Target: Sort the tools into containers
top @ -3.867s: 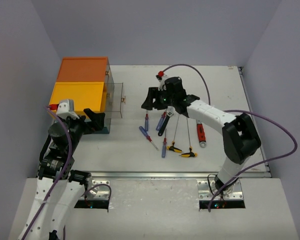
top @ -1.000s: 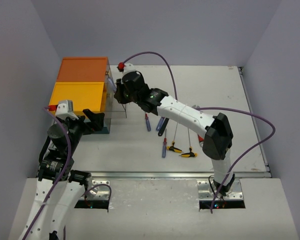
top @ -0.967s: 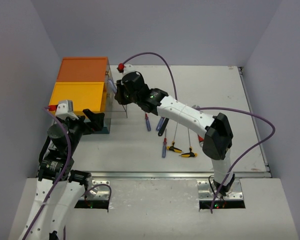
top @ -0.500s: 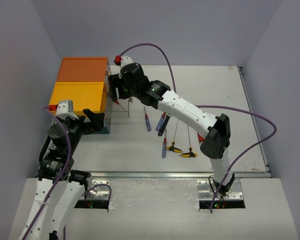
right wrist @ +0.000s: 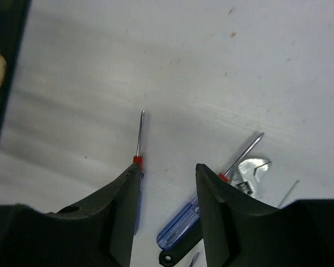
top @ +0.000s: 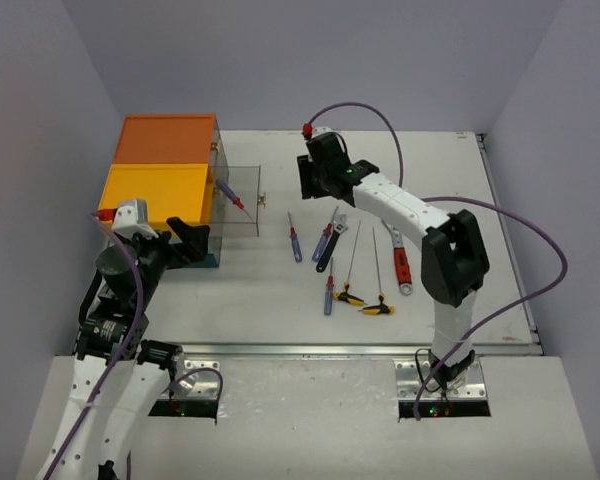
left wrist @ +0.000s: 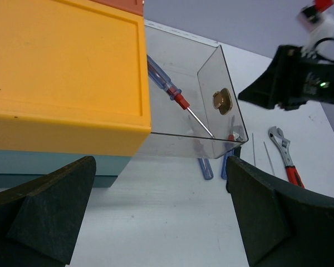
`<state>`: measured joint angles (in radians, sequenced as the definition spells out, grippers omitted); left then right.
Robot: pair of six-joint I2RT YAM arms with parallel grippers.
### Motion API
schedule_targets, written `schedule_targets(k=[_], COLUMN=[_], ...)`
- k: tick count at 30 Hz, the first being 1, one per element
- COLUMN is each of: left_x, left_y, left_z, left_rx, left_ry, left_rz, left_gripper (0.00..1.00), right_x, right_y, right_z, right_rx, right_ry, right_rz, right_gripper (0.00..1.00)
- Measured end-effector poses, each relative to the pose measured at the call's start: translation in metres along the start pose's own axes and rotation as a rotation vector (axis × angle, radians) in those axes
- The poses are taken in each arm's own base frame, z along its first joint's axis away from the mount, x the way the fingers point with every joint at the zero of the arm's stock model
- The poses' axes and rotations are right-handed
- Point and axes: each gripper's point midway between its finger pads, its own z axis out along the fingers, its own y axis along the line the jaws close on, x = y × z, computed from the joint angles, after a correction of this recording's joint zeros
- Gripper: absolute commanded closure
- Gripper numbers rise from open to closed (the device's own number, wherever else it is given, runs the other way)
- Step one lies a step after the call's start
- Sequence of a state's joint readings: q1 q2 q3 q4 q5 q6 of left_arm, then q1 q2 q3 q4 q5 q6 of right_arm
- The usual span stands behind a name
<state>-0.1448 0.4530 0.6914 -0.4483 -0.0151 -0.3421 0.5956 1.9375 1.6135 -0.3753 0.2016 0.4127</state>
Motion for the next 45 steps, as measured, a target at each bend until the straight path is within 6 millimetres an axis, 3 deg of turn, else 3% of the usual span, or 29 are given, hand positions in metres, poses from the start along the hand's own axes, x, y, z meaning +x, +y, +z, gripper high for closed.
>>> schedule_targets(k=[2, 5, 8, 13, 17, 18, 19, 22, 29, 32, 35, 38, 41, 45], left_x=[0.0, 0.0, 0.0, 0.0, 0.0, 0.0, 0.0, 0.0, 0.0, 0.0, 0.0, 0.0, 0.0, 0.0], left_y=[0.0, 0.001, 0.001, 0.001, 0.001, 0.001, 0.001, 0.001, 0.001, 0.001, 0.001, 0.001, 0.001, 0.001], left_z=[0.0, 0.0, 0.0, 0.001, 0.001, 0.001, 0.001, 0.001, 0.001, 0.001, 0.001, 0.0, 0.001, 0.001], left_rx=[-0.002, -0.004, -0.004, -0.005, -0.005, -0.005, -0.005, -0.005, -0.005, -0.005, -0.006, -0.006, -0.007, -0.008], left_ry=[0.001, 0.0, 0.0, 0.002, 0.002, 0.002, 0.002, 0.002, 0.002, 0.002, 0.002, 0.001, 0.0, 0.0], left_rz=[0.0, 0.0, 0.0, 0.0, 0.0, 0.0, 0.0, 0.0, 0.0, 0.0, 0.0, 0.0, 0.0, 0.0], left_gripper=[0.0, 0.0, 0.0, 0.0, 0.0, 0.0, 0.0, 0.0, 0.0, 0.0, 0.0, 0.0, 0.0, 0.0], right_x=[0.035, 0.085, 0.112, 0.123, 0.144, 0.151, 0.157, 0.153, 0.155, 0.139, 0.082, 0.007, -0.055, -0.099], right_y=[0.01, 0.025, 0.039, 0.056, 0.054, 0.052, 0.048, 0.049, 0.044, 0.037, 0.037, 0.045, 0.068, 0.119], right_z=[0.023, 0.038, 0.04, 0.041, 0.053, 0.057, 0.06, 0.062, 0.051, 0.025, -0.012, -0.061, -0.104, -0.136], right_rx=[-0.016, -0.036, -0.053, -0.074, -0.05, -0.037, -0.021, -0.014, -0.002, 0.019, 0.024, -0.015, -0.139, -0.366], right_ry=[0.088, 0.202, 0.26, 0.271, 0.312, 0.327, 0.337, 0.318, 0.322, 0.291, 0.144, -0.074, -0.264, -0.363], right_rz=[-0.032, -0.071, -0.103, -0.122, -0.119, -0.121, -0.125, -0.103, -0.101, -0.103, -0.084, -0.05, -0.001, 0.018], right_gripper=[0.55, 0.55, 0.56, 0.64, 0.66, 0.69, 0.79, 0.98, 1.0, 1.0, 1.0, 1.0, 1.0, 1.0])
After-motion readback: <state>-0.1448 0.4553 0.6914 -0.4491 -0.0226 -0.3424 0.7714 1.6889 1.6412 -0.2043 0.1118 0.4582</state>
